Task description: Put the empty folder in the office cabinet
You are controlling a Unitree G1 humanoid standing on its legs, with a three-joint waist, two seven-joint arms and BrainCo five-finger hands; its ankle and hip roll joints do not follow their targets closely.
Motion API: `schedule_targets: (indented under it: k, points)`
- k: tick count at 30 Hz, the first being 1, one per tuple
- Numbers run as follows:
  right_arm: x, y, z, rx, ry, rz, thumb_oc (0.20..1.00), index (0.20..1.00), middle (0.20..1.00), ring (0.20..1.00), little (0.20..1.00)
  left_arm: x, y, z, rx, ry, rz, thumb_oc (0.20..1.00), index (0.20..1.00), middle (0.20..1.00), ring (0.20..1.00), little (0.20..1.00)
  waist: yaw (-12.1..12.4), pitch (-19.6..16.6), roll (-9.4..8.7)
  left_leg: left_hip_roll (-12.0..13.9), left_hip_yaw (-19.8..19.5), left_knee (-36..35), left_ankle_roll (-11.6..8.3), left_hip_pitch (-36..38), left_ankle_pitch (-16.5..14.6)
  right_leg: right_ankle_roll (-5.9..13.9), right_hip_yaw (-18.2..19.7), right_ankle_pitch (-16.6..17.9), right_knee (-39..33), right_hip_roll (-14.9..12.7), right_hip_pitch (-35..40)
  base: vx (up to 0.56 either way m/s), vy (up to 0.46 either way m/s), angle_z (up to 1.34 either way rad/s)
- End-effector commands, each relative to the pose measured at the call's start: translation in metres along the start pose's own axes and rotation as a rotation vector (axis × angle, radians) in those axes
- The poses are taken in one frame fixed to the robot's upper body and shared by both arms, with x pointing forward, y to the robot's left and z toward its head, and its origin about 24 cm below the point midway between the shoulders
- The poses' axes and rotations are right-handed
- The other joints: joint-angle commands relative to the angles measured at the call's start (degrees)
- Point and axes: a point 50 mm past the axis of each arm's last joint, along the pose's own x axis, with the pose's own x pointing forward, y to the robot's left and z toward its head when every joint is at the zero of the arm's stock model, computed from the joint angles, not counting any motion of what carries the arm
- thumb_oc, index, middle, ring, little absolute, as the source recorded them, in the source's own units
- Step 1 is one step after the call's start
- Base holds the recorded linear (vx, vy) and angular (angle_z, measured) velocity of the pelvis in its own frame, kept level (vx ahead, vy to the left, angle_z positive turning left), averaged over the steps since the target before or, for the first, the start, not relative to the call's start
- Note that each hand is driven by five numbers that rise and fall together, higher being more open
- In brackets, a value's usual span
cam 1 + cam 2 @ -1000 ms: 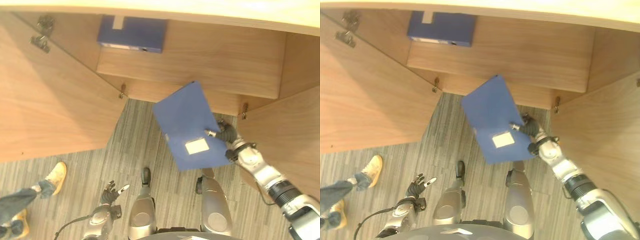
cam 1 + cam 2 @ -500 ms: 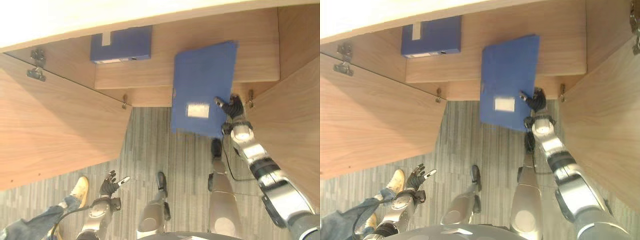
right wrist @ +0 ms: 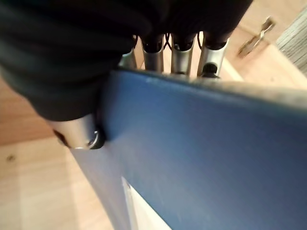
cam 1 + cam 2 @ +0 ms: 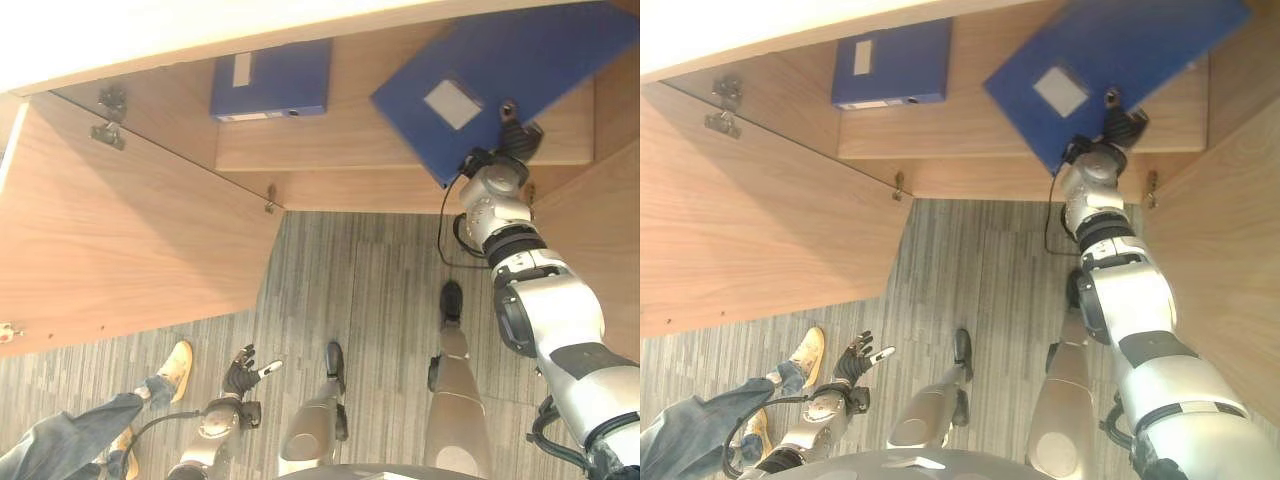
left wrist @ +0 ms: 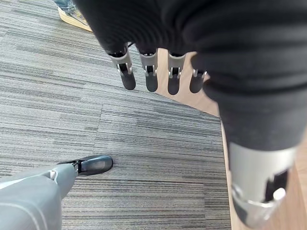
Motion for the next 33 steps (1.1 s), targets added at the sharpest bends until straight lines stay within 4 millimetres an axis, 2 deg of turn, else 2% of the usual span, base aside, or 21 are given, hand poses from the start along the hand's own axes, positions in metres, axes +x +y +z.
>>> schedule_targets:
  k: [1, 3, 6, 9, 12, 17, 22, 27, 29, 33]
  points:
    - [0.004, 0.011, 0.039, 0.101, -0.119, -0.060, 0.200, 0.200, 0.200, 0.200, 0.200, 0.000, 0.012, 0.012, 0.087, -0.038, 0.009, 1.000, 1.000, 1.000, 1.000, 1.000, 3.2, -1.5, -1.42, -0.8, -3.1, -0.5, 1.00, 8.1, -4.1, 7.26, 1.6, 2.5, -0.3, -4.8, -2.9, -0.01, 0.005, 0.03]
    - [0.006, 0.008, 0.045, 0.151, -0.110, -0.088, 0.200, 0.200, 0.200, 0.200, 0.200, 0.001, 0.010, 0.013, 0.097, -0.039, -0.001, 1.000, 1.000, 1.000, 1.000, 1.000, 3.7, -1.5, -1.05, -0.8, -3.4, -0.5, 0.96, 7.8, -4.0, 7.30, 1.4, 2.5, -0.4, -4.9, -2.9, 0.00, 0.001, 0.09]
    - [0.017, -0.010, 0.072, 0.286, -0.137, -0.171, 0.200, 0.200, 0.200, 0.200, 0.200, -0.001, 0.006, 0.008, 0.117, -0.030, -0.023, 1.000, 1.000, 1.000, 1.000, 1.000, 5.5, -1.4, 0.41, -0.9, -4.5, -0.5, 0.80, 6.7, -3.5, 7.52, 0.6, 2.4, -0.4, -5.7, -3.4, -0.01, -0.001, 0.20]
    - [0.021, -0.017, 0.083, 0.318, -0.145, -0.188, 0.200, 0.200, 0.200, 0.200, 0.200, -0.002, 0.005, 0.006, 0.130, -0.023, -0.034, 1.000, 1.000, 1.000, 1.000, 1.000, 6.3, -1.4, 1.24, -0.9, -4.9, -0.5, 0.73, 6.0, -3.3, 7.50, 0.4, 2.2, -0.3, -5.9, -3.9, 0.00, 0.011, 0.19]
    - [0.026, -0.028, 0.105, 0.394, -0.163, -0.218, 0.200, 0.200, 0.200, 0.200, 0.200, -0.002, 0.006, 0.004, 0.143, -0.018, -0.030, 1.000, 1.000, 1.000, 1.000, 1.000, 7.6, -1.2, 2.84, -0.8, -5.0, -0.5, 0.36, 4.2, -2.7, 7.43, 0.2, 1.7, 0.6, -6.2, -6.0, 0.00, 0.005, 0.06]
    - [0.028, -0.036, 0.119, 0.424, -0.172, -0.249, 0.200, 0.200, 0.200, 0.200, 0.200, -0.001, 0.007, 0.005, 0.137, -0.014, -0.014, 1.000, 1.000, 1.000, 1.000, 1.000, 8.3, -1.2, 3.64, -0.2, -4.9, -0.5, 0.05, 2.6, -2.0, 7.19, 0.2, 0.8, 2.0, -6.0, -8.3, 0.01, -0.011, 0.05]
    - [0.028, -0.040, 0.146, 0.494, -0.211, -0.259, 0.200, 0.200, 0.200, 0.200, 0.200, 0.000, 0.011, 0.007, 0.126, -0.016, 0.007, 1.000, 1.000, 1.000, 1.000, 1.000, 9.3, -1.8, 4.33, 0.8, -4.7, -0.5, -0.57, 0.2, -1.1, 6.93, 0.2, -0.4, 4.2, -5.5, -11.9, 0.02, -0.028, -0.01]
    - [0.028, -0.044, 0.160, 0.544, -0.230, -0.269, 0.200, 0.200, 0.200, 0.200, 0.200, -0.001, 0.013, 0.006, 0.113, -0.012, 0.017, 1.000, 1.000, 1.000, 1.000, 1.000, 9.8, -1.9, 4.47, 1.8, -4.4, -0.5, -1.01, -1.5, -0.6, 6.81, 0.1, -1.4, 5.8, -5.1, -14.4, 0.01, -0.033, 0.04]
    - [0.026, -0.048, 0.174, 0.594, -0.261, -0.289, 0.200, 0.200, 0.200, 0.200, 0.200, -0.001, 0.017, 0.005, 0.109, -0.004, 0.033, 1.000, 1.000, 1.000, 1.000, 1.000, 10.2, -2.3, 4.53, 2.4, -4.3, -0.5, -1.27, -2.6, -0.1, 6.68, 0.1, -2.2, 7.1, -4.4, -16.3, 0.02, -0.036, 0.03]
    - [0.024, -0.047, 0.184, 0.586, -0.288, -0.288, 0.200, 0.200, 0.200, 0.200, 0.200, -0.001, 0.019, 0.005, 0.095, -0.001, 0.050, 1.000, 1.000, 1.000, 1.000, 1.000, 10.6, -2.7, 4.47, 2.7, -4.2, -0.5, -1.54, -3.7, 0.3, 6.59, 0.2, -2.8, 8.3, -4.1, -18.2, 0.02, -0.033, 0.04]
